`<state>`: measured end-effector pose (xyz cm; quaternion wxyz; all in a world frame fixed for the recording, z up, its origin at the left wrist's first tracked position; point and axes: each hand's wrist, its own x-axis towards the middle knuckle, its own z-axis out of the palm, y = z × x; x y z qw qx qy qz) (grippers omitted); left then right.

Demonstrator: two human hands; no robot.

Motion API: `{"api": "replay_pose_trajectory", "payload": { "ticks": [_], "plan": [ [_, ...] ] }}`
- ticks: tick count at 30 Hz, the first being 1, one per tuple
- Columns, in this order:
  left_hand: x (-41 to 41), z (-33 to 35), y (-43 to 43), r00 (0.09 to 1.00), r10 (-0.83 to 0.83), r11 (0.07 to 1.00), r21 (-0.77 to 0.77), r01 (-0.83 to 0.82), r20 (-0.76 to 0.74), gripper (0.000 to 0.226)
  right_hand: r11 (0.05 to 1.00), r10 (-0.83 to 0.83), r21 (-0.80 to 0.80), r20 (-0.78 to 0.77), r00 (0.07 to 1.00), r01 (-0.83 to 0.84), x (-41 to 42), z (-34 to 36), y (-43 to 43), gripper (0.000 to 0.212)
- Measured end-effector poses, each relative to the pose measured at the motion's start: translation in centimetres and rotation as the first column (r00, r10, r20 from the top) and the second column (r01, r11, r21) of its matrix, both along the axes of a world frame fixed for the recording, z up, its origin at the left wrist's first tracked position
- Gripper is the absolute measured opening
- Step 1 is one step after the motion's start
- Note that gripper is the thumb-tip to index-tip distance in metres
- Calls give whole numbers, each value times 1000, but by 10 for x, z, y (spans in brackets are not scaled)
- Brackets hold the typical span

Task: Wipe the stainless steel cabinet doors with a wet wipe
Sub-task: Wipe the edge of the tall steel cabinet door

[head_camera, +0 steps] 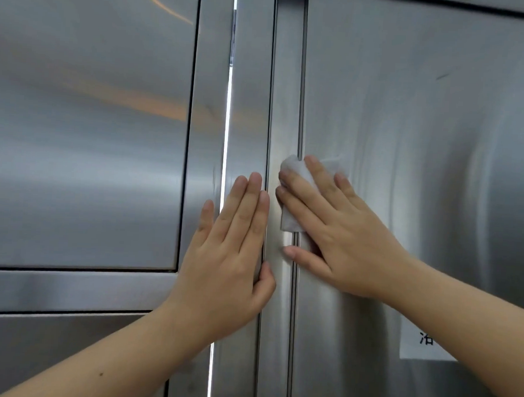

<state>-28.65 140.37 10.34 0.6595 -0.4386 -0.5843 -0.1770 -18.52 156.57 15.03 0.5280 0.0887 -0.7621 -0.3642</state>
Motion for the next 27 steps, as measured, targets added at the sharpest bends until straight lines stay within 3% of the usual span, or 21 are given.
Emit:
{"api": "replay_pose_trajectory", "payload": {
  "ticks": [6,12,18,27],
  "plan": [
    [0,0,-1,1000,1,1000,-1,-1,-1,76,999,-19,44,34,999,18,1,-31,2,69],
    [-1,0,-1,1000,-6,1000,-7,6,-14,77,983,-80,174,73,994,66,10,-6,10,69],
    [-1,1,0,1000,-13,1000,13,13,-17,76,998,-26,57,-19,999,27,2,29,1,70],
    [-2,-3,-1,999,30,999,12,-30,-42,74,999,-44,27,15,999,44,3,-4,0,74]
  ]
}}
